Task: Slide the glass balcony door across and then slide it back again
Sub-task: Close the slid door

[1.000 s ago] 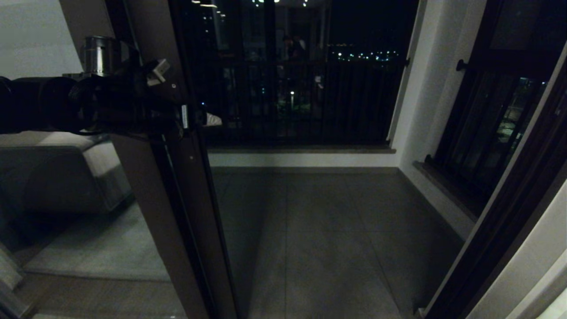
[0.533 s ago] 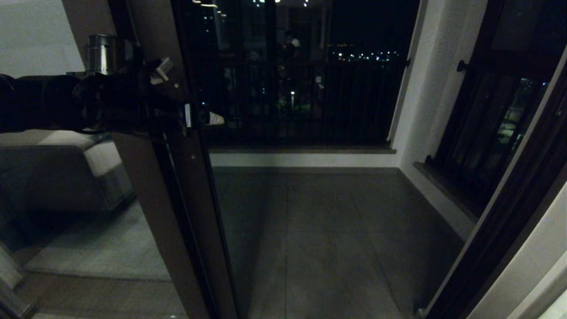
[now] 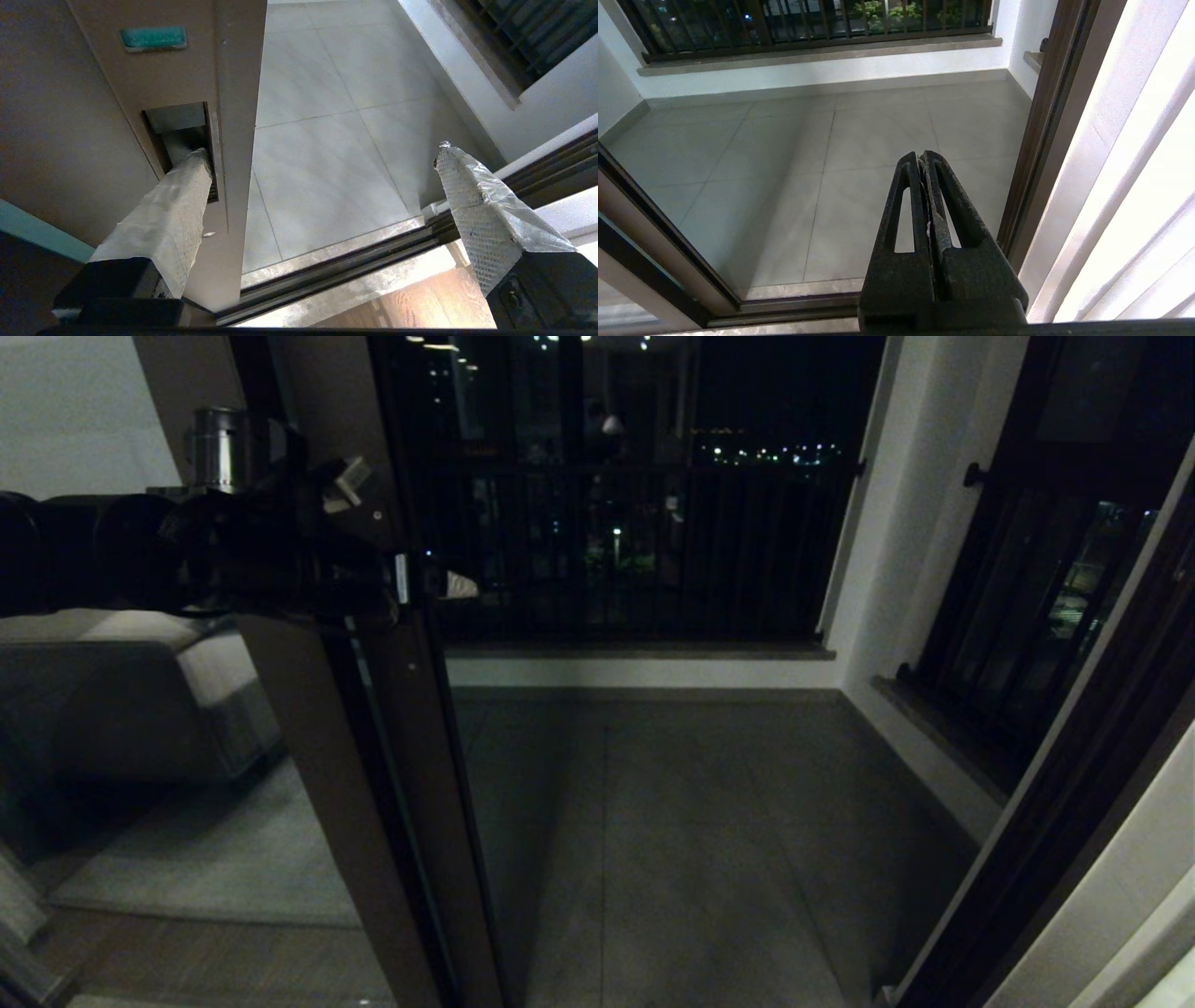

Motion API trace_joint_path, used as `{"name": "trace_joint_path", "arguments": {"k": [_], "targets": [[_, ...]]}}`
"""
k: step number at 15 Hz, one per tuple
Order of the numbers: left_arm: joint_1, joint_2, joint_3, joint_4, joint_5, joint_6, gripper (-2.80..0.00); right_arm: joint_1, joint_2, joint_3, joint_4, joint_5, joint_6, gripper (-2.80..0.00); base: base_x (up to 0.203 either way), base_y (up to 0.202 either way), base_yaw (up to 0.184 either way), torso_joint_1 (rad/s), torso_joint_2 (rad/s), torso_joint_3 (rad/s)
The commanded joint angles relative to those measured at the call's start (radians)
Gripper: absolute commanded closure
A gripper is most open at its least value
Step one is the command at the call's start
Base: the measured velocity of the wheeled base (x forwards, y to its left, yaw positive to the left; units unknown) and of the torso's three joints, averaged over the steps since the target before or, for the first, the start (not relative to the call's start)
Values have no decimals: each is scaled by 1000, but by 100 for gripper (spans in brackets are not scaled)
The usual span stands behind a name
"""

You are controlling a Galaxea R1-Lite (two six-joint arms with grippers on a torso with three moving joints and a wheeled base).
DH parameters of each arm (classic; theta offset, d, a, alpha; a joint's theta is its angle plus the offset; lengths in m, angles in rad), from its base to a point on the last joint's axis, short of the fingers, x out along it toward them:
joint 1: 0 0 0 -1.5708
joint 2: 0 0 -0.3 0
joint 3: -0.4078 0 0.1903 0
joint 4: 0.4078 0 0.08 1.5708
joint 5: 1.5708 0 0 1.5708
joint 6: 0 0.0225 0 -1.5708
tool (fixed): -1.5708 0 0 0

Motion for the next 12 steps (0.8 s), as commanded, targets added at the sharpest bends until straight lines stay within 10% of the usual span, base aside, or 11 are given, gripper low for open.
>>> {"name": "trace_joint_path", "arguments": {"k": [1, 12], "targets": [[-9, -1, -1, 1, -3, -1, -280, 0, 1, 0, 0, 0, 0, 0, 0, 0, 0, 0, 0, 0], [-57, 11, -16, -8, 3, 1, -280, 0, 1, 0, 0, -1, 0, 0, 0, 0, 0, 0, 0, 0]]}}
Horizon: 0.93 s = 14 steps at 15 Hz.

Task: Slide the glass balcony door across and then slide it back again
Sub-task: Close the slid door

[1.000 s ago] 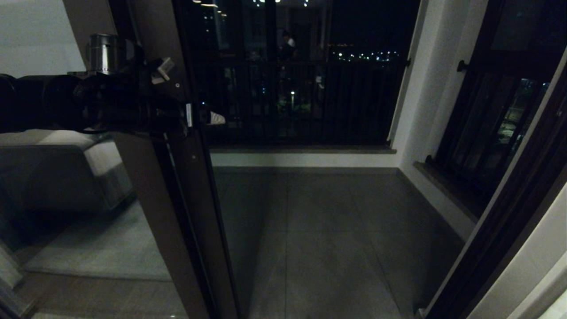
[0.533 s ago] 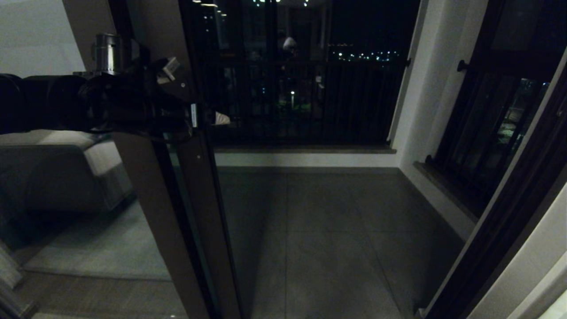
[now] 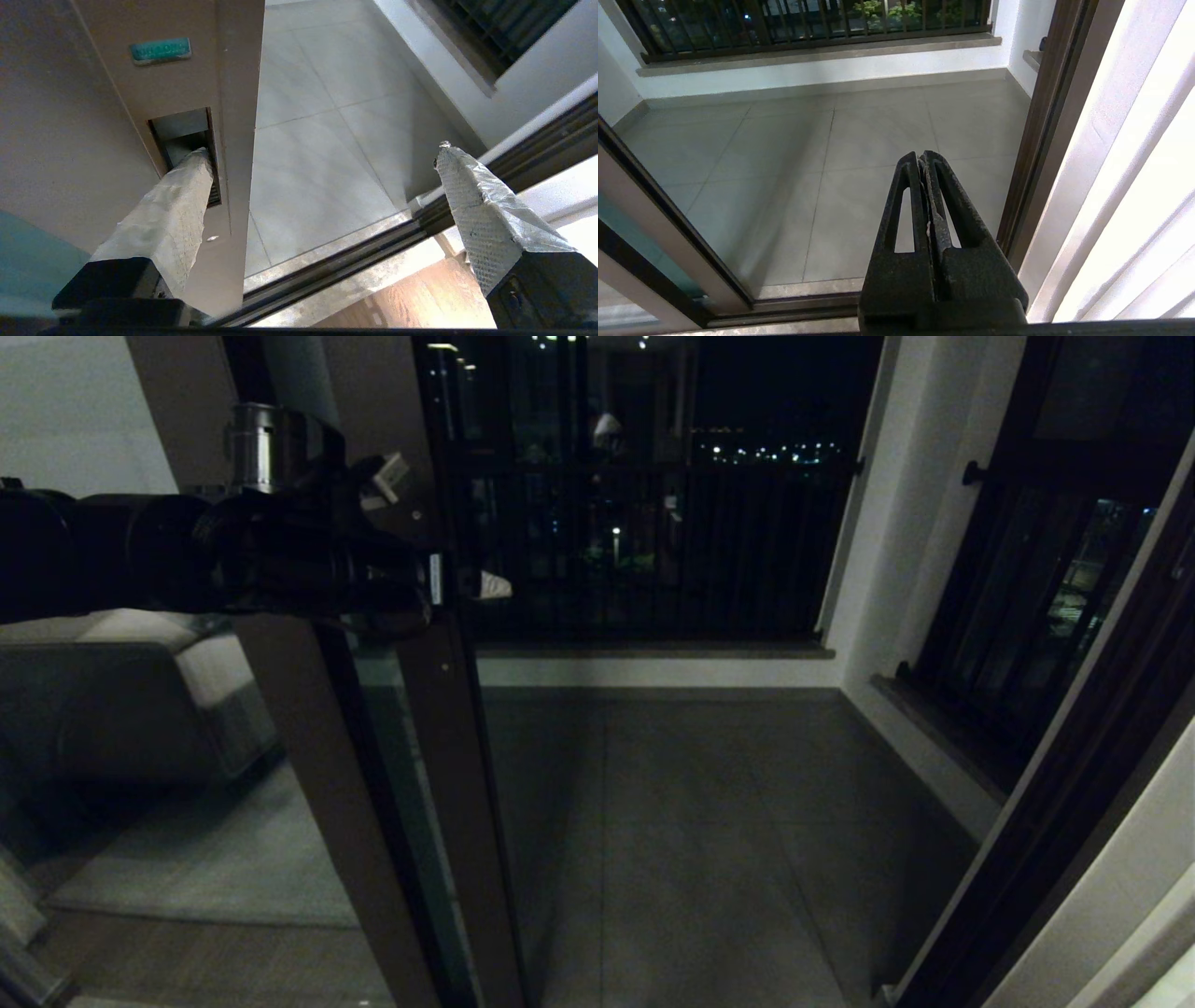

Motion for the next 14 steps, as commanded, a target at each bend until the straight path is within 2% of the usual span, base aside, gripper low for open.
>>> {"name": "trace_joint_path", "arguments": {"k": [1, 6, 14], "targets": [[-14, 3, -2, 1, 5, -1, -280, 0, 1, 0, 1, 1, 0, 0, 0, 0, 0, 0, 0, 0], [-44, 27, -5, -64, 48, -1, -280, 0, 1, 0, 1, 1, 0, 0, 0, 0, 0, 0, 0, 0], [-89, 29, -13, -64, 50, -2, -280, 0, 1, 0, 1, -1, 0, 0, 0, 0, 0, 0, 0, 0]]}}
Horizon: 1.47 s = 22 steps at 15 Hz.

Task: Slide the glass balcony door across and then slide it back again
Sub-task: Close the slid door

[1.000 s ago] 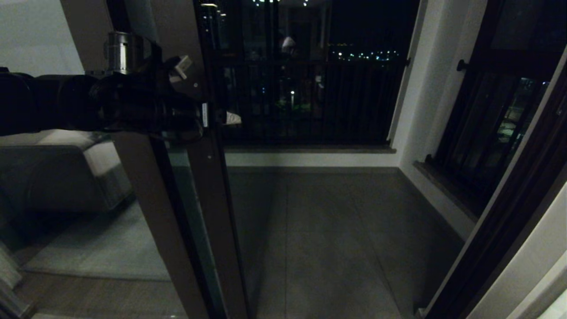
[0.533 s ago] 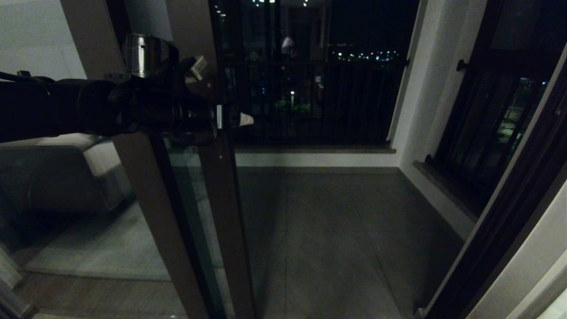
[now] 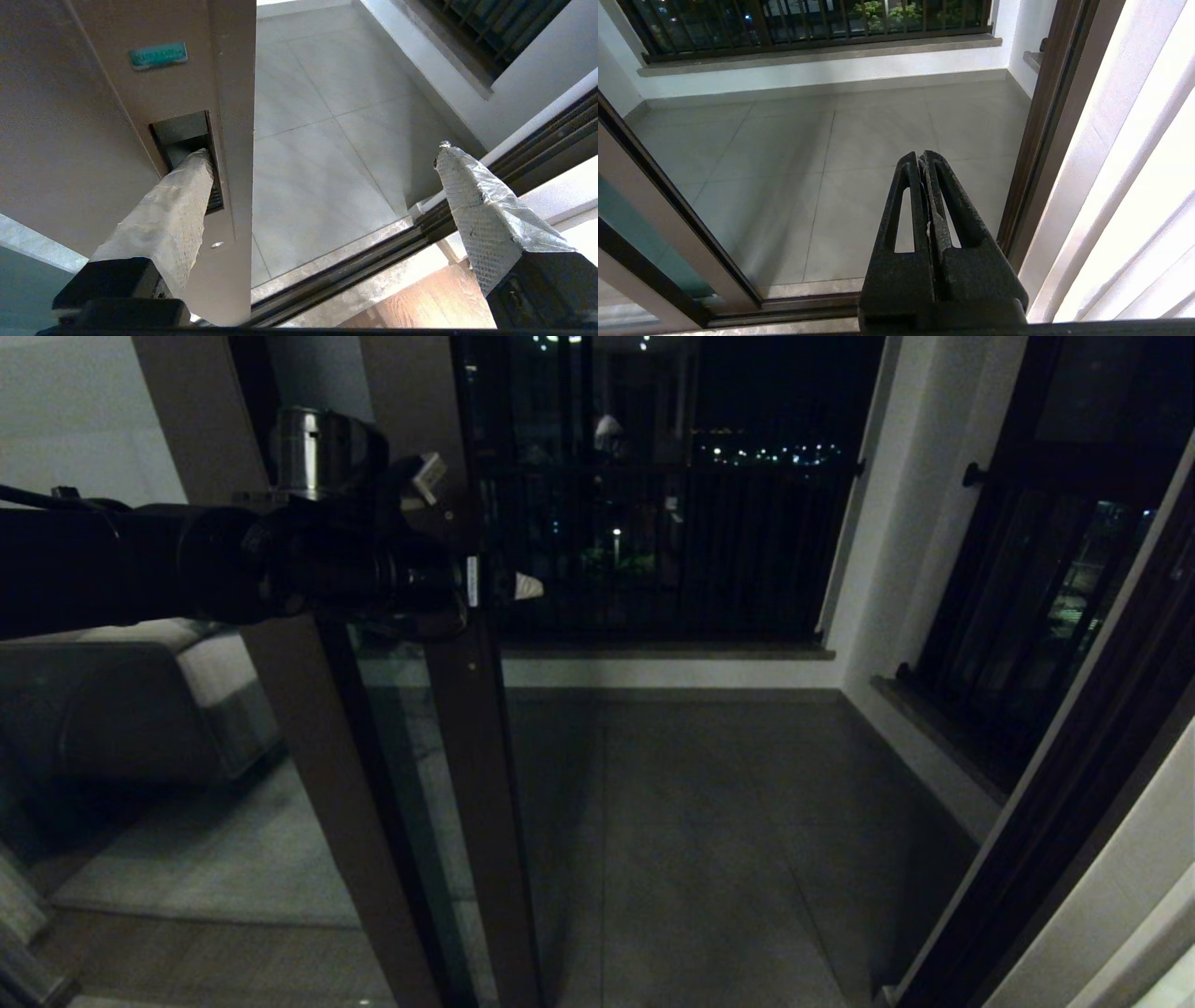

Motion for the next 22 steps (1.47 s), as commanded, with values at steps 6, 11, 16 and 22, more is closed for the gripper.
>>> {"name": "trace_joint_path", "arguments": {"k": [6, 11, 16, 22], "targets": [[-31, 8, -2, -3, -5, -1, -280, 0, 1, 1, 0, 0, 0, 0, 0, 0, 0, 0, 0, 0], [-46, 23, -3, -4, -4, -1, -280, 0, 1, 1, 0, 1, 0, 0, 0, 0, 0, 0, 0, 0], [-71, 76, -67, -4, 42, -2, -280, 0, 1, 1, 0, 1, 0, 0, 0, 0, 0, 0, 0, 0], [-109, 108, -106, -4, 45, -3, -280, 0, 1, 0, 0, 1, 0, 0, 0, 0, 0, 0, 0, 0]]}}
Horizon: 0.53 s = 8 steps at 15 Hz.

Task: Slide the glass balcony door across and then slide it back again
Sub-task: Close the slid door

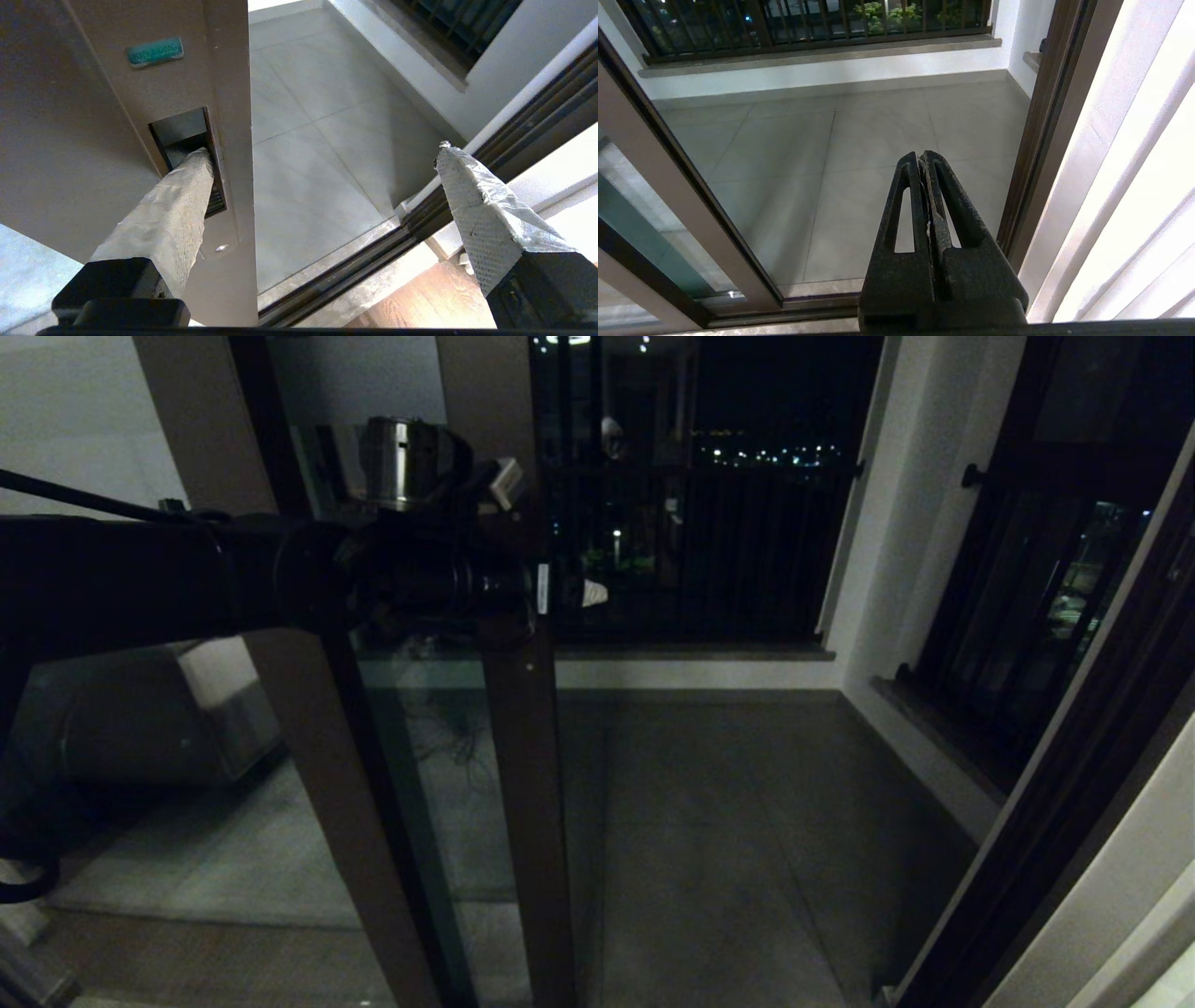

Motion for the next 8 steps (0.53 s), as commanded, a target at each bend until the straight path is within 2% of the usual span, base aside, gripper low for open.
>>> {"name": "trace_joint_path", "arguments": {"k": [1, 8], "targets": [[-10, 20, -20, 4, -1, -2, -280, 0, 1, -1, 0, -1, 0, 0, 0, 0, 0, 0, 0, 0], [-30, 39, -31, 2, 1, -2, -280, 0, 1, 0, 0, 0, 0, 0, 0, 0, 0, 0, 0, 0]]}}
